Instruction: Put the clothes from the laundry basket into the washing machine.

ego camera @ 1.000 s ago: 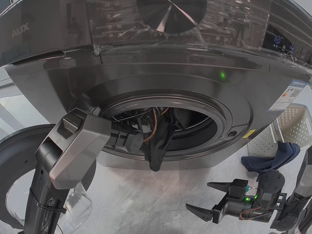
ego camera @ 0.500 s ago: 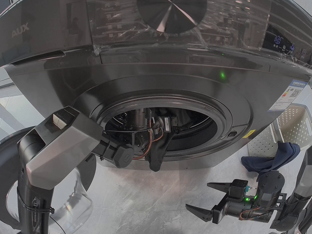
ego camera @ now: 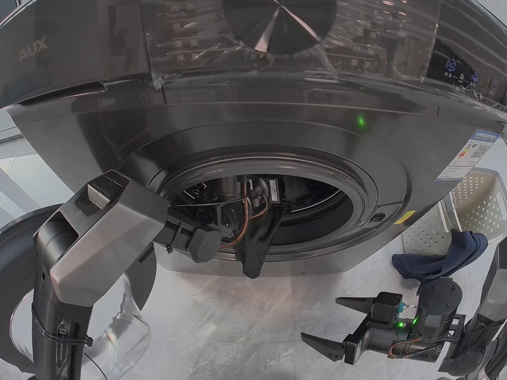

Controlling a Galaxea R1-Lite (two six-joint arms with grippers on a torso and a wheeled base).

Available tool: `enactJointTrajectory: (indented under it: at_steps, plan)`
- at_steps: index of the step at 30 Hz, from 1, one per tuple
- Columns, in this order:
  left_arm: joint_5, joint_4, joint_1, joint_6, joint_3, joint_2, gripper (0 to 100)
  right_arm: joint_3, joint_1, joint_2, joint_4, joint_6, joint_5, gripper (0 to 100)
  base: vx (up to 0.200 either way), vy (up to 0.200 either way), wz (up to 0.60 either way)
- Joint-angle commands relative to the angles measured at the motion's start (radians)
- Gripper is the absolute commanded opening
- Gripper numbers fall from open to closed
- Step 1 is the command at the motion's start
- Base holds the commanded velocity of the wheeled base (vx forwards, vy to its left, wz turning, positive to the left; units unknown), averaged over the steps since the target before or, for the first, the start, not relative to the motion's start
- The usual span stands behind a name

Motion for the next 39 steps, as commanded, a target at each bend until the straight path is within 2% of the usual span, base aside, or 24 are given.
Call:
enactJointTrajectory:
  at_steps: [1, 2, 9, 10, 12, 16, 23, 25, 26, 27, 33, 39]
  plan:
    - [0.018, -0.023, 0.015, -0.045, -0.158, 0.065, 0, -0.001, 0.0, 0.004, -0.001, 0.001, 0.001, 100, 0.0, 0.0, 0.0]
    - [0.033, -0.023, 0.016, -0.066, -0.218, 0.07, 0, -0.001, 0.0, 0.004, -0.001, 0.001, 0.001, 100, 0.0, 0.0, 0.0]
    - [0.036, -0.032, 0.015, -0.072, -0.253, 0.059, 0, -0.001, -0.001, 0.002, -0.001, 0.001, 0.001, 100, 0.0, 0.0, 0.0]
    - [0.036, -0.034, 0.012, -0.074, -0.246, 0.056, 100, -0.001, -0.001, 0.002, -0.001, 0.001, 0.001, 100, 0.0, 0.0, 0.0]
    - [0.036, -0.038, 0.007, -0.075, -0.239, 0.053, 100, -0.001, -0.001, 0.002, -0.001, 0.001, 0.001, 100, 0.0, 0.0, 0.0]
    - [0.038, -0.029, -0.005, -0.074, -0.141, -0.01, 100, -0.001, -0.004, 0.002, -0.001, 0.001, 0.002, 100, 0.0, 0.0, 0.0]
    - [0.036, -0.009, -0.016, -0.049, 0.129, -0.166, 100, -0.001, -0.001, -0.001, -0.001, 0.001, 0.002, 100, 0.0, 0.0, 0.0]
    - [0.036, -0.009, -0.016, -0.049, 0.129, -0.166, 100, -0.001, -0.001, -0.001, -0.001, 0.001, 0.002, 100, 0.0, 0.0, 0.0]
    - [0.033, 0.0, -0.021, -0.028, 0.209, -0.219, 100, -0.001, -0.001, -0.003, -0.001, 0.001, 0.002, 100, 0.0, 0.0, 0.0]
    - [0.03, 0.003, -0.024, -0.022, 0.23, -0.229, 100, -0.001, -0.001, -0.003, -0.001, 0.001, 0.002, 100, 0.0, 0.0, 0.0]
    - [0.026, -0.005, -0.031, 0.006, 0.273, -0.217, 100, -0.001, 0.0, -0.001, -0.001, 0.001, 0.002, 100, 0.0, 0.0, 0.0]
    - [0.026, -0.005, -0.028, 0.006, 0.274, -0.176, 100, 0.0, -0.001, -0.003, -0.001, 0.001, 0.001, 100, 0.0, 0.0, 0.0]
